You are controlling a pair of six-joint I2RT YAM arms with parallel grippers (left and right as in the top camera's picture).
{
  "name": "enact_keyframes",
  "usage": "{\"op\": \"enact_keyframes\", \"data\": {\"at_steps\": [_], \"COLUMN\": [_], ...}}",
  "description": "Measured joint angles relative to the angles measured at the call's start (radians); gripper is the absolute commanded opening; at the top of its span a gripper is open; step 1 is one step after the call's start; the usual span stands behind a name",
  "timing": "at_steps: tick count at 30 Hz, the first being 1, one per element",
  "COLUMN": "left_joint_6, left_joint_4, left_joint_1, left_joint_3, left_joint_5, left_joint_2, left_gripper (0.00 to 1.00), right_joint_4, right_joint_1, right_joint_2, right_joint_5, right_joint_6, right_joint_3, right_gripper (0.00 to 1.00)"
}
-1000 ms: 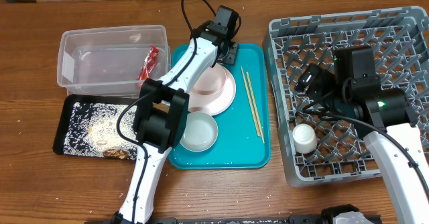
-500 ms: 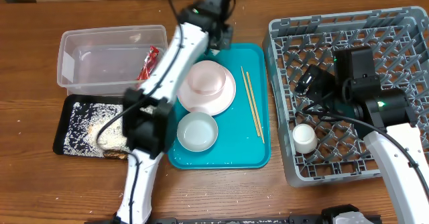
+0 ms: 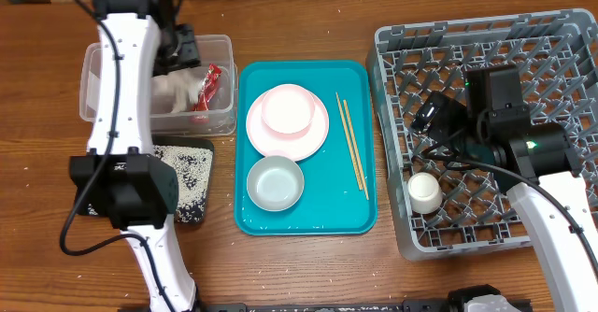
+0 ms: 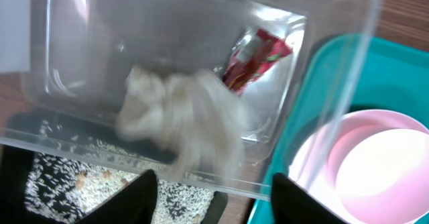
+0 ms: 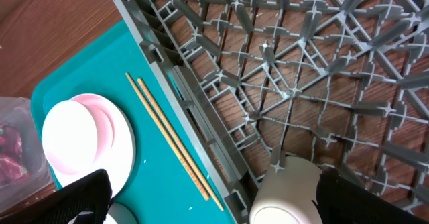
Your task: Sort waste into correct bins and load items into the dishwasher
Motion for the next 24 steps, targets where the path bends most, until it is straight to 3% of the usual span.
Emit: {"op": "enact_keyframes", "data": {"at_steps": [4, 5, 12, 17, 24], "left_joint_6": [0.051, 0.06, 0.102, 0.1, 0.093], "left_joint_4": [-0.004, -0.008, -0.092, -0.184, -0.187], "left_joint_1": [0.053, 0.056, 0.012, -0.094, -0.219], "left_joint_3": [-0.007, -0.007, -0.014, -0.007, -0.003], "left_joint_5": [0.065, 0.073, 0.105, 0.128, 0.204], "left_joint_2": [-0.006, -0.018, -0.288, -0.514, -0.603], "left_gripper": [0.73, 1.0, 1.0, 1.0, 1.0], "right_joint_4": [0.0, 0.0, 0.001, 0.0, 0.0], "right_joint_1": [0.0, 0.0, 0.0, 0.0, 0.0], "right_joint_2": [0.0, 0.0, 0.0, 0.0, 0.0], "right_joint_5": [0.0, 0.0, 0.0, 0.0, 0.0], "right_joint_6": [0.0, 0.0, 0.0, 0.0, 0.0], "right_joint_3": [0.0, 0.0, 0.0, 0.0, 0.0], "right_gripper": [1.0, 1.0, 1.0, 1.0, 1.0]}}
